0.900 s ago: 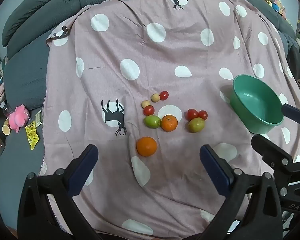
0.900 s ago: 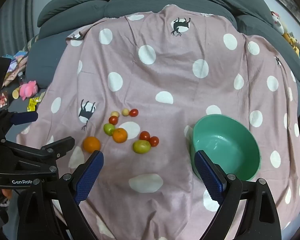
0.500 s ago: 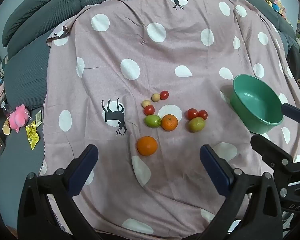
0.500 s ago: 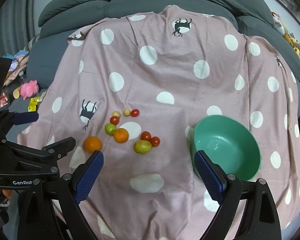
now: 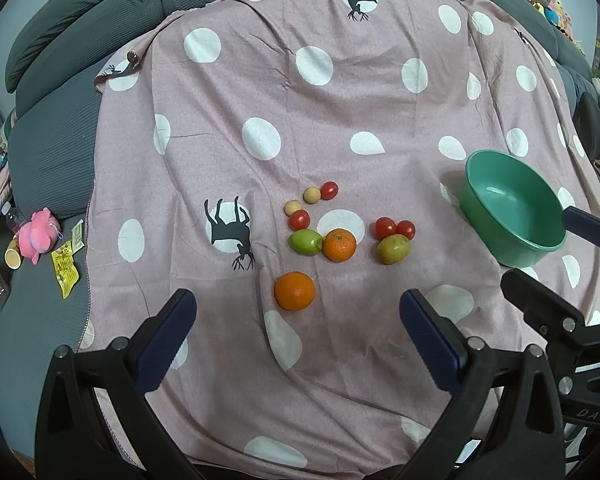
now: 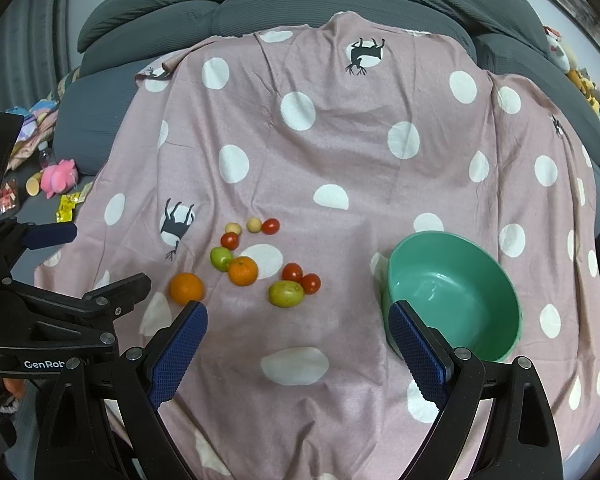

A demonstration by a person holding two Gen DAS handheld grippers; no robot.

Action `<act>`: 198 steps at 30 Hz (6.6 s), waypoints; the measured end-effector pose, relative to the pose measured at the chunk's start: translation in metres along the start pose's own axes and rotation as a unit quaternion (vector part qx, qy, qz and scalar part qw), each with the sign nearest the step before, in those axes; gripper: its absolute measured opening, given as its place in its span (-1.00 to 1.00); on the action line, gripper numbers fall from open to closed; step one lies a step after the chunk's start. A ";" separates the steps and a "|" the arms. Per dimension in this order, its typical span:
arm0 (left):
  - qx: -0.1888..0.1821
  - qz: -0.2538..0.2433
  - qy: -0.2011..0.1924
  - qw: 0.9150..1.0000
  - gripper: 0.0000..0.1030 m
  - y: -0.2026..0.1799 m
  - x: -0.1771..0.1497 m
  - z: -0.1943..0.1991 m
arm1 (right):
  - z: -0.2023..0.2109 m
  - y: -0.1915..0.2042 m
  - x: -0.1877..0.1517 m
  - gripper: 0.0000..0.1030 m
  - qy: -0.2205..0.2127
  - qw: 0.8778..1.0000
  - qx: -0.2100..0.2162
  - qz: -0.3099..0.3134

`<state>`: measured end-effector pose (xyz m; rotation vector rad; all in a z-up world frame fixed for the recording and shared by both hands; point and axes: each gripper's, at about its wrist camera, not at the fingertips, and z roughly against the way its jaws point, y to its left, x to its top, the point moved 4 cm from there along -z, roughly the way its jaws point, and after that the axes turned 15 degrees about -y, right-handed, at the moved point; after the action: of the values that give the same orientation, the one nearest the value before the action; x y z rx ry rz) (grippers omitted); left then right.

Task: Organize fruits

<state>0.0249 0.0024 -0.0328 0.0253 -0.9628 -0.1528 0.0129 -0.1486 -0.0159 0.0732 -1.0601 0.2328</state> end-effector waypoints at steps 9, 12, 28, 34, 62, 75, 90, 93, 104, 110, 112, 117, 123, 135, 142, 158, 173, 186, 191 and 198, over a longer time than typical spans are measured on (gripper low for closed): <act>-0.001 0.000 0.000 1.000 0.98 0.000 -0.001 0.000 | 0.000 0.001 0.000 0.80 -0.001 1.000 0.000 0.001; 0.001 0.000 -0.001 1.000 0.98 0.000 0.000 0.000 | 0.000 0.001 0.000 0.80 0.000 1.000 0.000 0.001; -0.001 0.001 0.000 1.000 0.98 0.000 -0.001 0.001 | 0.001 0.000 0.000 0.80 -0.001 1.000 0.000 0.002; 0.000 0.002 -0.001 1.000 0.98 0.000 -0.001 0.002 | 0.001 0.000 0.000 0.80 -0.001 1.000 -0.001 0.002; -0.002 0.003 0.004 1.000 0.98 -0.002 -0.002 0.001 | -0.001 0.001 0.002 0.80 0.003 1.000 0.000 0.003; -0.040 0.046 0.012 0.998 0.98 0.018 -0.030 -0.011 | -0.013 -0.002 -0.019 0.80 0.016 0.998 0.047 -0.027; -0.098 0.067 0.034 0.992 0.46 0.027 -0.074 -0.078 | -0.087 0.012 -0.064 0.59 0.093 0.966 0.192 -0.149; -0.113 0.053 0.044 0.991 0.08 0.024 -0.074 -0.095 | -0.108 0.016 -0.067 0.48 0.107 0.957 0.208 -0.174; -0.090 -0.008 0.052 0.995 0.00 0.023 -0.076 -0.130 | -0.164 0.029 -0.061 0.18 0.131 0.952 0.213 -0.176; -0.090 -0.033 0.050 0.994 0.04 0.023 -0.074 -0.141 | -0.194 0.033 -0.051 0.05 0.137 0.970 0.169 -0.106; -0.089 -0.031 0.052 0.994 0.03 0.024 -0.072 -0.145 | -0.201 0.035 -0.049 0.04 0.142 0.972 0.166 -0.092; -0.096 0.014 0.035 0.995 0.08 0.034 -0.070 -0.140 | -0.211 0.038 -0.050 -0.14 0.148 0.975 0.156 -0.064; -0.104 0.009 -0.013 0.994 0.02 0.034 -0.065 -0.122 | -0.205 0.022 -0.051 -0.17 0.138 0.972 0.167 -0.096; -0.101 -0.071 0.021 0.992 -0.04 0.006 -0.070 -0.142 | -0.200 0.019 -0.053 -0.17 0.134 0.963 0.192 -0.133; -0.083 -0.088 0.022 0.992 -0.19 0.005 -0.071 -0.148 | -0.200 0.024 -0.053 -0.17 0.129 0.962 0.195 -0.139; -0.142 -0.009 -0.042 0.989 -0.21 -0.011 -0.030 -0.092 | -0.133 -0.008 -0.028 -0.17 0.050 0.963 0.194 -0.179; -0.234 -0.066 -0.101 0.965 -0.21 -0.127 0.035 -0.077 | -0.064 -0.115 -0.025 -0.17 -0.033 0.972 0.083 -0.217; -0.301 -0.102 -0.081 0.945 -0.21 -0.226 0.053 -0.108 | -0.044 -0.197 -0.055 -0.17 -0.038 0.972 -0.042 -0.230; -0.301 -0.114 -0.059 0.945 -0.20 -0.240 0.043 -0.123 | -0.047 -0.207 -0.068 -0.17 -0.023 0.971 -0.054 -0.231; -0.300 -0.121 -0.046 0.945 -0.15 -0.243 0.035 -0.129 | -0.049 -0.213 -0.076 -0.17 -0.009 0.968 -0.074 -0.238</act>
<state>0.1218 -0.2486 -0.1001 -0.4299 -0.9710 -0.6748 0.0670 -0.3591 -0.0951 0.1914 -1.0439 -0.2815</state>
